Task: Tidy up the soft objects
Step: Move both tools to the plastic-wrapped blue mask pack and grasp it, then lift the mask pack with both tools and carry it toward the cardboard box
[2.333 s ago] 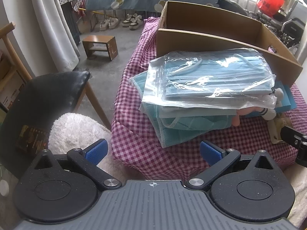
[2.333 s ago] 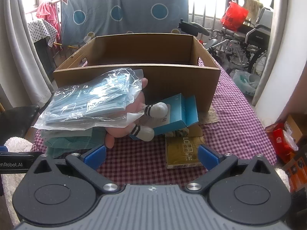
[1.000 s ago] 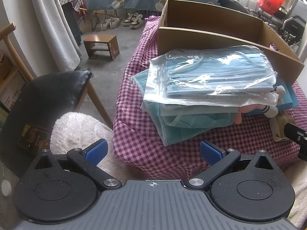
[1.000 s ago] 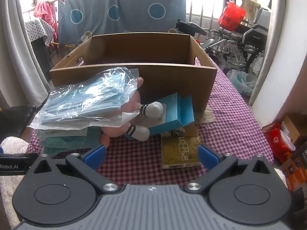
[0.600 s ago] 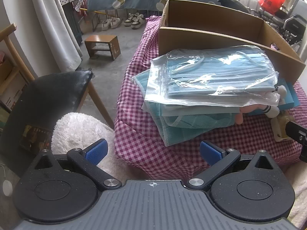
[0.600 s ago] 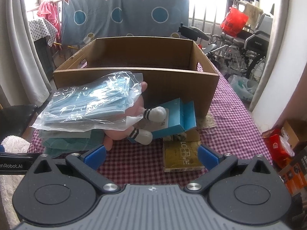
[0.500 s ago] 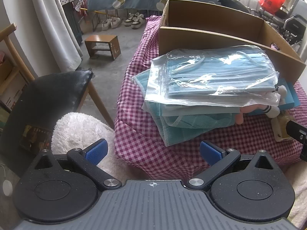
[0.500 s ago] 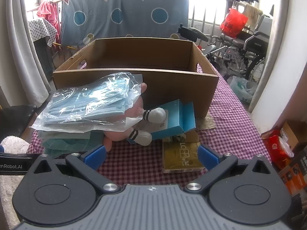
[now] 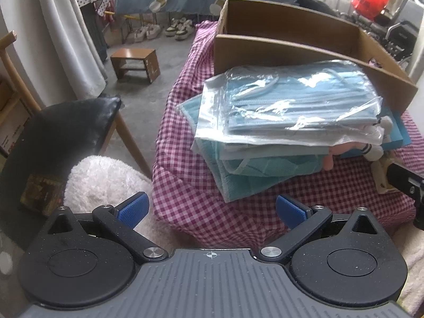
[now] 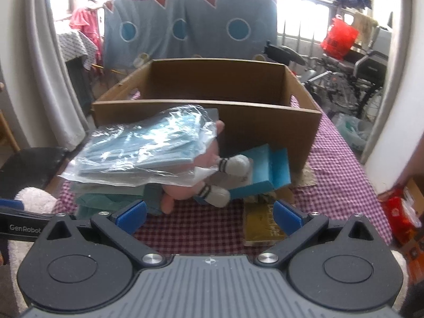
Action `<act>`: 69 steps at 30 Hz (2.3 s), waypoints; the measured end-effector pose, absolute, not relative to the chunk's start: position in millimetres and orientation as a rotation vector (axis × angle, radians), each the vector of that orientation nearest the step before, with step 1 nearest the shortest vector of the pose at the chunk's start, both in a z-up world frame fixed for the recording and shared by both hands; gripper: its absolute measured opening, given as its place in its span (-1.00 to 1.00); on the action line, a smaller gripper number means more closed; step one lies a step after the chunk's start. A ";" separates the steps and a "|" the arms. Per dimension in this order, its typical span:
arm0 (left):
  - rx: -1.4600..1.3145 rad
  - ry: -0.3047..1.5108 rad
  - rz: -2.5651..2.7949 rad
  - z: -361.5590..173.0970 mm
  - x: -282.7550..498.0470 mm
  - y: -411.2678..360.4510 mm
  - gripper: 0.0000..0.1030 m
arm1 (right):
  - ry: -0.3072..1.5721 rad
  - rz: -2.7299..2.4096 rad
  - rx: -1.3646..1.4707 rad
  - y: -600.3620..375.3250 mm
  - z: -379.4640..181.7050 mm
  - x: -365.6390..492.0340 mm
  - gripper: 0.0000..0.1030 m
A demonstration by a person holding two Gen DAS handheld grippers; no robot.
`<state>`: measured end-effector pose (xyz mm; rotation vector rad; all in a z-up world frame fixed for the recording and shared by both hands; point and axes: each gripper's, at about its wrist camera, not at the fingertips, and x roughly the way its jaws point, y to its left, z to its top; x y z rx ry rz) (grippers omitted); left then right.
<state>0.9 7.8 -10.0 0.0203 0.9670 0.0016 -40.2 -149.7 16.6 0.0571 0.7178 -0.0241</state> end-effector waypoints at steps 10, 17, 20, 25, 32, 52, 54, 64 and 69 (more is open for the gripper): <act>-0.099 0.808 -0.092 -2.2 -1.8 35.9 0.99 | 0.660 0.073 0.211 -175.8 21.1 -32.9 1.00; -0.165 0.673 -0.170 -2.5 -0.8 51.7 0.99 | 0.622 0.099 0.329 -193.3 27.6 -15.0 1.00; -0.163 0.624 -0.198 -0.7 2.3 53.1 0.99 | 0.596 0.126 0.374 -197.5 31.4 -6.0 1.00; -0.202 0.622 -0.253 -1.1 17.8 58.3 0.97 | 0.569 0.158 0.381 -193.1 36.3 7.0 0.94; -0.309 0.673 -0.343 -4.3 38.4 72.3 0.86 | 0.587 0.191 0.361 -182.8 40.7 24.1 0.50; -0.425 0.872 -0.405 -30.5 95.0 80.0 0.33 | 0.676 0.174 0.453 -195.8 18.3 53.5 0.21; -0.445 0.885 -0.425 -31.5 97.7 80.3 0.30 | 0.682 0.174 0.468 -197.7 15.9 55.6 0.10; -0.477 0.738 -0.518 -13.1 83.1 81.2 0.22 | 0.660 0.219 0.490 -199.1 14.9 57.9 -0.17; -0.456 0.778 -0.487 -18.7 90.4 77.5 -0.04 | 0.667 0.209 0.511 -202.5 12.9 58.8 -0.19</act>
